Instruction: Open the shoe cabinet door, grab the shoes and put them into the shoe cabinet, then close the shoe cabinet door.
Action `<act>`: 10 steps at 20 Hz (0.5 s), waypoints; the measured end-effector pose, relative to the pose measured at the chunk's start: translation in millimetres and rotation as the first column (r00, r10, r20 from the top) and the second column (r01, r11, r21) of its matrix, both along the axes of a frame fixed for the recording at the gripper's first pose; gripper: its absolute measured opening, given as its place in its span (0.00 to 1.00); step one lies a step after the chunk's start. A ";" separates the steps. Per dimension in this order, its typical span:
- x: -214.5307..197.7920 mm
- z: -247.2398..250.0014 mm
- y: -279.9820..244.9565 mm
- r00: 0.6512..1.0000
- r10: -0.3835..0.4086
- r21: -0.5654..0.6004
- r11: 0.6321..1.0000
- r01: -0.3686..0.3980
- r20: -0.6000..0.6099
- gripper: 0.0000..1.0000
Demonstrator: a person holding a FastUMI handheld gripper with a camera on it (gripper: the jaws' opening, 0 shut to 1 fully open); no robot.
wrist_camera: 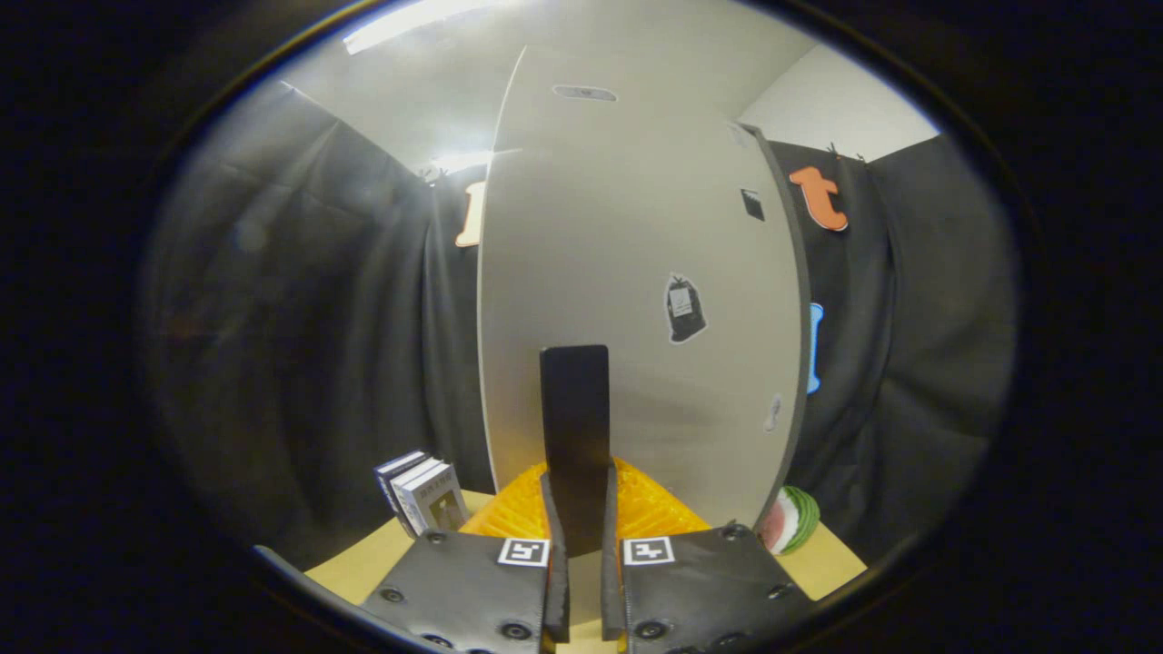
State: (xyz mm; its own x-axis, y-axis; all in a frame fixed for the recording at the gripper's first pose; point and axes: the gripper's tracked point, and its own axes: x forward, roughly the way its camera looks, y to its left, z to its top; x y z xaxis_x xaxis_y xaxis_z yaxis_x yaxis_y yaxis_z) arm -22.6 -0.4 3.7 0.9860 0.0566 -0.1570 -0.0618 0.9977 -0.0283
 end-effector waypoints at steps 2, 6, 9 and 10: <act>-14.1 3.0 -13.8 1.000 -0.009 -0.004 1.000 0.009 -0.002 0.15; -40.0 11.3 -50.3 0.999 -0.039 -0.013 0.999 0.039 0.008 0.15; -56.7 14.3 -73.7 0.998 -0.069 -0.041 0.997 0.070 0.008 0.14; -60.0 16.5 -82.3 0.997 -0.083 -0.047 0.995 0.083 0.009 0.14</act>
